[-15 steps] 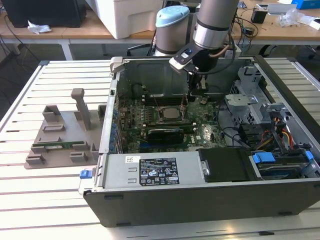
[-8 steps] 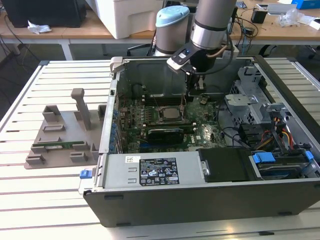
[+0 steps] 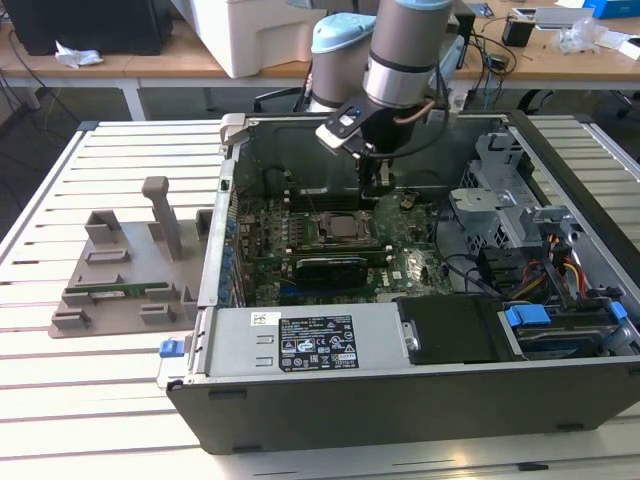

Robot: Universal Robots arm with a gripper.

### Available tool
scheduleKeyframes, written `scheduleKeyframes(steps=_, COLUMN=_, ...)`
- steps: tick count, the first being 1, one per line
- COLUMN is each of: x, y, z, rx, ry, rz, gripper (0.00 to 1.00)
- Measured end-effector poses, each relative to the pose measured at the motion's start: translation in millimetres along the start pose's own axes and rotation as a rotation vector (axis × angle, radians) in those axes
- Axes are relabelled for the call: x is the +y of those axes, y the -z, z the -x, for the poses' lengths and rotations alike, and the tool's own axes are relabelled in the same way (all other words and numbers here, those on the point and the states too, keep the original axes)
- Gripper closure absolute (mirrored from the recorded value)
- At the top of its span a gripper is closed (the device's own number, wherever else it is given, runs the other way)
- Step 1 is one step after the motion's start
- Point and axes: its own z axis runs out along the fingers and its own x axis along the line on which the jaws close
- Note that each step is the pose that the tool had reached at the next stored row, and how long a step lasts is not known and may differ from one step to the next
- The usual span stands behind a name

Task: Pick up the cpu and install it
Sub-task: 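Close the cpu cover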

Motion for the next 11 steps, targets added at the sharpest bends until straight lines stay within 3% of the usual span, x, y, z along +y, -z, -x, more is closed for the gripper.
scheduleKeyframes(steps=4, x=-24.3, y=-13.1, z=-1.5, rx=-0.0001, ry=0.000, rz=0.0000, gripper=0.89)
scheduleKeyframes(steps=11, x=-43.6, y=-27.3, z=-2.7, rx=0.0000, ry=0.000, rz=0.0000, gripper=0.89)
